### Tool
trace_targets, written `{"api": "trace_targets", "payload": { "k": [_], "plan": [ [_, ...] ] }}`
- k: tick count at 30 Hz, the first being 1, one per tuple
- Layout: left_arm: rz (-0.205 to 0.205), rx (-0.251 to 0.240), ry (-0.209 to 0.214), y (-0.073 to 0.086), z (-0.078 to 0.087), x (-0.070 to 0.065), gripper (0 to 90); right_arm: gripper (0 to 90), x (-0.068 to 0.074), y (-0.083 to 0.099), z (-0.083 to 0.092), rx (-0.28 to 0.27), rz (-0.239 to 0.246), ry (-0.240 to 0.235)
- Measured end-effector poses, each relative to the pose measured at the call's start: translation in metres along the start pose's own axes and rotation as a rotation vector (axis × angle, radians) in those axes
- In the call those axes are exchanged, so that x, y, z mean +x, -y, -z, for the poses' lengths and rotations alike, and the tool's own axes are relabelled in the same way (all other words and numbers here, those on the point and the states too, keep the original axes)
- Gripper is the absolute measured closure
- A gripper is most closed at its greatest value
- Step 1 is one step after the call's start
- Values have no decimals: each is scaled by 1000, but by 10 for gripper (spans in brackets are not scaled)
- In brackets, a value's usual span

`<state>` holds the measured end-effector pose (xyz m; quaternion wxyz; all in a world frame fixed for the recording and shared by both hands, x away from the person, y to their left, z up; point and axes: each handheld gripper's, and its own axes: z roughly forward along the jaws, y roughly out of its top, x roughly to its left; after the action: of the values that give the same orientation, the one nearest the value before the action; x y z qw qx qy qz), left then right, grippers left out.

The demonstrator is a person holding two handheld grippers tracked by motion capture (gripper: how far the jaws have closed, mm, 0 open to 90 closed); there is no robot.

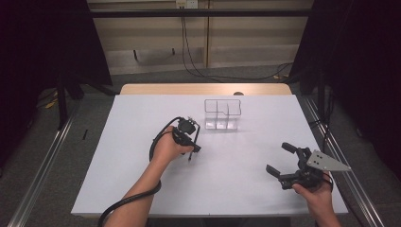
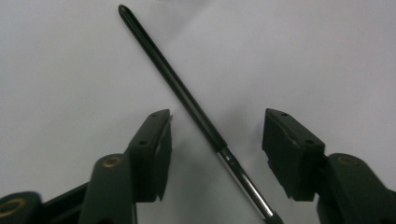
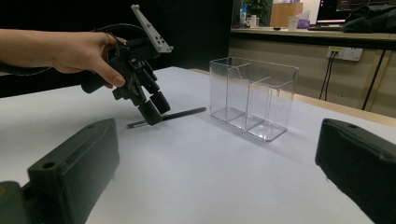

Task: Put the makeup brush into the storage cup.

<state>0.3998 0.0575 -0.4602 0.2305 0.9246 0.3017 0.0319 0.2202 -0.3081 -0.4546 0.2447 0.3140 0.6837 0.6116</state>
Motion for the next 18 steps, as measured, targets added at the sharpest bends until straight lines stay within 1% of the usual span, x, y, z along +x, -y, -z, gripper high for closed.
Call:
{"api": "trace_targets", "payload": {
  "k": [1,3,4,6,8,9,10,11,12,13,16,17,18],
  "plan": [
    [-9,7,-10,-1,0,-1,462,0,0,0,0,1,1,-1],
    [-17,15,-22,-2,-1,-2,467,0,0,0,0,1,2,-1],
    [-32,25,-27,-3,-1,-2,484,0,0,0,0,2,3,1],
    [-37,38,-27,-4,-1,-4,501,0,0,0,-1,6,3,2],
    [-44,56,-24,-6,-1,-6,556,0,0,0,0,7,6,2],
    [-44,62,-21,-7,-1,-8,635,0,0,0,0,6,6,2],
    [-38,69,-19,-8,-1,-9,635,0,0,0,0,6,6,2],
    [-46,81,-15,-10,-1,-10,670,0,0,0,0,5,5,3],
    [-41,90,-7,-11,-1,-10,697,0,-1,0,0,6,5,3],
    [-22,94,-6,-12,-1,-10,722,0,-1,0,0,6,6,2],
    [11,110,9,-13,0,-6,736,0,-1,1,1,9,4,4],
    [57,113,9,-14,1,-5,755,0,-1,1,1,9,2,3],
    [66,127,14,-13,2,-4,789,0,-1,0,1,9,3,5]
  ]
}}
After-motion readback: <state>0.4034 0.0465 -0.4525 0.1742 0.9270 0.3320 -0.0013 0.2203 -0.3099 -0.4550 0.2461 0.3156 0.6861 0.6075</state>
